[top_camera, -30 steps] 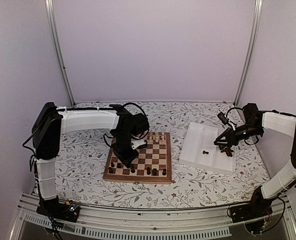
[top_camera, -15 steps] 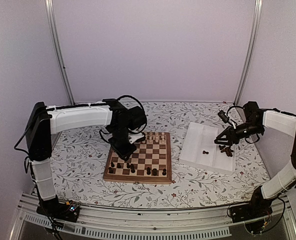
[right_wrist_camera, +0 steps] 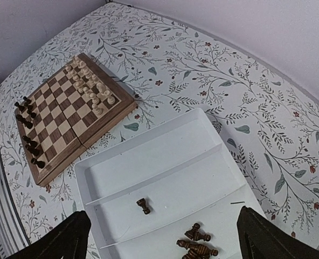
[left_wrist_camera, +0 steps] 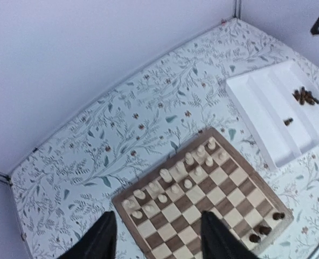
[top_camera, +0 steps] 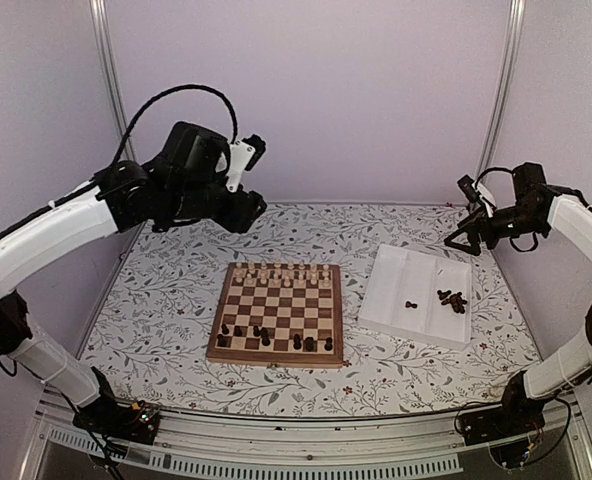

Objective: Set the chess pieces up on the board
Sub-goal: Pick up the chess piece from the storage box.

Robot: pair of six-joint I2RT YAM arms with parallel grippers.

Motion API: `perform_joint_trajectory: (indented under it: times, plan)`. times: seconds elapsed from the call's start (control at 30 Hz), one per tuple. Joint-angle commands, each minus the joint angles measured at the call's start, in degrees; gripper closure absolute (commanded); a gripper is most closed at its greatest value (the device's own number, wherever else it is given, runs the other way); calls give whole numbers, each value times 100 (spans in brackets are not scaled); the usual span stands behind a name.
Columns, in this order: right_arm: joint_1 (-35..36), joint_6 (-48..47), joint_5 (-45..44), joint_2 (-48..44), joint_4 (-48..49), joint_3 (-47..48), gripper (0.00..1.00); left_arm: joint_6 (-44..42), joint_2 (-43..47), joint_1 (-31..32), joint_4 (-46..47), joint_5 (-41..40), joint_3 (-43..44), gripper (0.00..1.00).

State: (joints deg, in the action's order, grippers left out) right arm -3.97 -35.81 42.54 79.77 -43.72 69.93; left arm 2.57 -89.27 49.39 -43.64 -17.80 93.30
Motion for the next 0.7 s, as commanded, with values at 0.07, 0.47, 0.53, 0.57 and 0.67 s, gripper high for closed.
perform_joint_trajectory:
  times: [0.07, 0.47, 0.53, 0.57, 0.67]
  plan:
    - [445, -1154, -249, 377, -622, -428, 16, 166, 1202, -148, 4251, 182, -2535, 19]
    - [1410, -1836, -2342, 735, 381, -1192, 41, 415, 231, -170, 3724, 2941, -2154, 39]
    - [1526, -1888, -2543, 924, 510, -1202, 43, 503, 136, -157, 3629, 3007, -2119, 39]
    - [1568, -1897, -2591, 1005, 548, -1190, 44, 540, 123, -155, 3630, 3036, -2147, 39]
    - [1686, -1904, -2659, 1340, 629, -1105, 48, 654, 121, -157, 3690, 3059, -2279, 40]
